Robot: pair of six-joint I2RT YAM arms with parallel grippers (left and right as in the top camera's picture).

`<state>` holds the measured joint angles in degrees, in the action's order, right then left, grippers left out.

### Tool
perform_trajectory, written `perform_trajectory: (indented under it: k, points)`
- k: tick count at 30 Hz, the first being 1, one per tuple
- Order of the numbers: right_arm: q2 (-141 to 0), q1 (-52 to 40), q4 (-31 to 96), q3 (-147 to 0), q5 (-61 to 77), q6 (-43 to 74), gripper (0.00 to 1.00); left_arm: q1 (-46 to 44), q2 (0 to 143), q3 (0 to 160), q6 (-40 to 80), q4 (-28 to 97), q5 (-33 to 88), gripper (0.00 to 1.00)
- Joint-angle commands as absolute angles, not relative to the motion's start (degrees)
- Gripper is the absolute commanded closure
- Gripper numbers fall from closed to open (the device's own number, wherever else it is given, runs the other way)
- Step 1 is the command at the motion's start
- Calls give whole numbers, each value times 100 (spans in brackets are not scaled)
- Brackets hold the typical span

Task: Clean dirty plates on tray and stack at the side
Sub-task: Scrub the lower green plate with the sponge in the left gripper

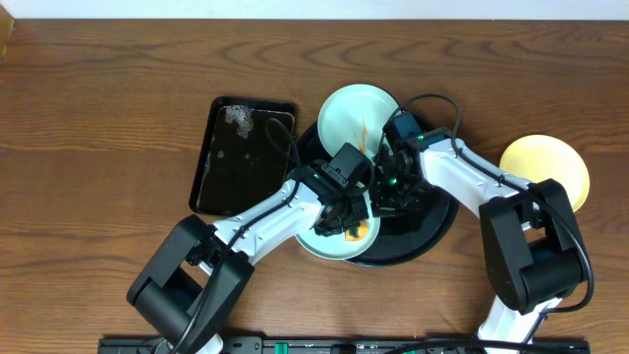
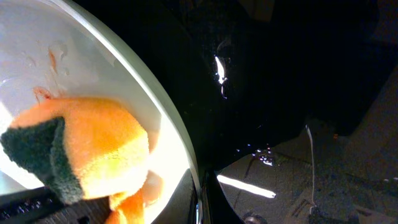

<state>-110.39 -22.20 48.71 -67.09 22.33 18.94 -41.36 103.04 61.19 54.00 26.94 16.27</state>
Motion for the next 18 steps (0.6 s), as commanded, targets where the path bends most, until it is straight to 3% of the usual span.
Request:
perform_trajectory:
  k: [1,6,12,18]
  points:
    - [-10960,-2171,4925,-6740,1841,2032,99,-4106,10374,6005,5365,2729,784,92]
    - [-10960,-2174,4936,-6740,1841,2023,99,-3922,10374,6005,5221,2731,56,92]
    - [-10960,-2171,4974,-6740,1820,2010,99,-3269,10374,6007,5063,2805,60,92]
    - [-10960,-2174,4974,-6740,1747,2012,99,-2952,10256,6012,4195,3013,1575,93]
